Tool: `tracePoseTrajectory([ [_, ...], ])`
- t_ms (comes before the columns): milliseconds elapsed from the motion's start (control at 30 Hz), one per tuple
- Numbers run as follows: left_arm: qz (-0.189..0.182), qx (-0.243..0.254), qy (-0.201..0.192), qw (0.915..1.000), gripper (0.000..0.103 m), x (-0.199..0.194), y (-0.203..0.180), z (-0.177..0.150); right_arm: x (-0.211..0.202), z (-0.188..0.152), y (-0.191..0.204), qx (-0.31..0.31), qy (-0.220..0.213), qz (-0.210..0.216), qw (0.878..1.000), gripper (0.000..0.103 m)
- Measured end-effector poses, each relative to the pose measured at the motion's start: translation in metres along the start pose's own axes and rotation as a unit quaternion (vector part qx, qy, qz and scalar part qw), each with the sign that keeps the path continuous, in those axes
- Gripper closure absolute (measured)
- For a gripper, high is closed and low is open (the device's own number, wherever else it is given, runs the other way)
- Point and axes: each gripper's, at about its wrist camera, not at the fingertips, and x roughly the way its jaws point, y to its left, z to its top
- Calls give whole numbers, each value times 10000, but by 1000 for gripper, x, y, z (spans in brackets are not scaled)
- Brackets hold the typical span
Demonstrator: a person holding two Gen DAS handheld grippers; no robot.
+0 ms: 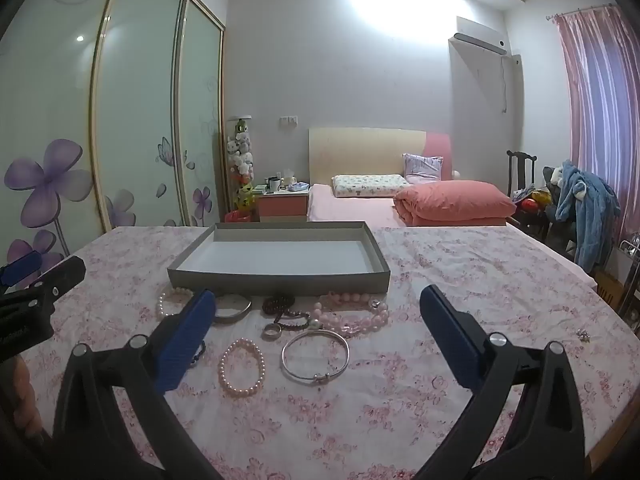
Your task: Organize jewelry
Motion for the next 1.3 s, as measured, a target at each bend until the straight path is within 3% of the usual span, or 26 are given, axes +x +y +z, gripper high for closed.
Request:
tracePoseTrajectory([
  [1300,-11,-7,3,10000,2,-3,-2,0,2,-1,1,9,31,0,10000,4],
])
